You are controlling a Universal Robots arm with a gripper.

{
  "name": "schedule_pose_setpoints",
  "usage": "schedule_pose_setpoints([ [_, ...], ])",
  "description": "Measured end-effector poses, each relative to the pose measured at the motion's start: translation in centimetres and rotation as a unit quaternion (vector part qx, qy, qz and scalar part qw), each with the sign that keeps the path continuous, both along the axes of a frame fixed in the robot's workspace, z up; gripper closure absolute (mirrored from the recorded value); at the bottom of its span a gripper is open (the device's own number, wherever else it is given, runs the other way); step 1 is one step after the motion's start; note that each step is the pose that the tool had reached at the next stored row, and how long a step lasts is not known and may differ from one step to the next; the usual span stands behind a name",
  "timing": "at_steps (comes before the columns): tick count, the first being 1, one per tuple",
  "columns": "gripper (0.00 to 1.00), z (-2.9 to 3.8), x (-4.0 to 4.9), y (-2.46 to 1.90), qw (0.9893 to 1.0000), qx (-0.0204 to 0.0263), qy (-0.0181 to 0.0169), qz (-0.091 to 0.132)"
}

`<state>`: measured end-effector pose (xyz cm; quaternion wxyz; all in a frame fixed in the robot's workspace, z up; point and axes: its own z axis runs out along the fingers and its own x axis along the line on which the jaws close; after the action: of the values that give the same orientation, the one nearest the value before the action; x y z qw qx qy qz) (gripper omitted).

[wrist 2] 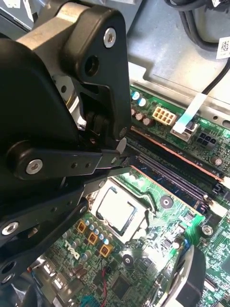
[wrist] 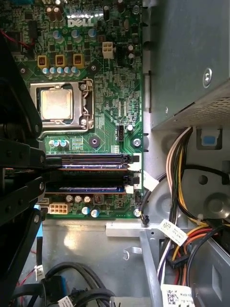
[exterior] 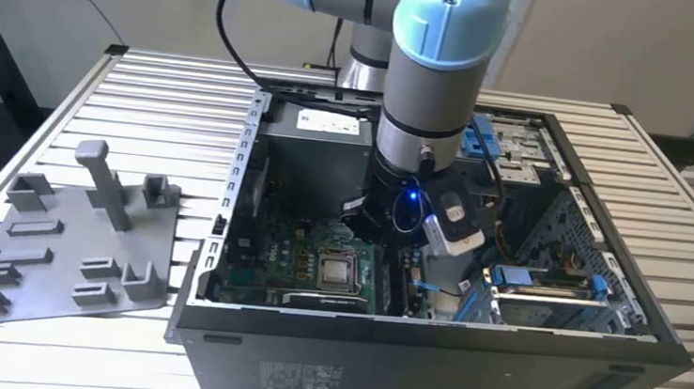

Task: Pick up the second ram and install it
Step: 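Insert the second ram into the second slot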

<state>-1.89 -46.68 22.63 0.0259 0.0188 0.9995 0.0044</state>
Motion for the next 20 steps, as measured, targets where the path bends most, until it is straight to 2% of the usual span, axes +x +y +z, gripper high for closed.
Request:
schedule_pose_setpoints([
  [20,0.86,-0.24,0.07,-0.03,1.0000,0.0000,0.0003,0.000],
])
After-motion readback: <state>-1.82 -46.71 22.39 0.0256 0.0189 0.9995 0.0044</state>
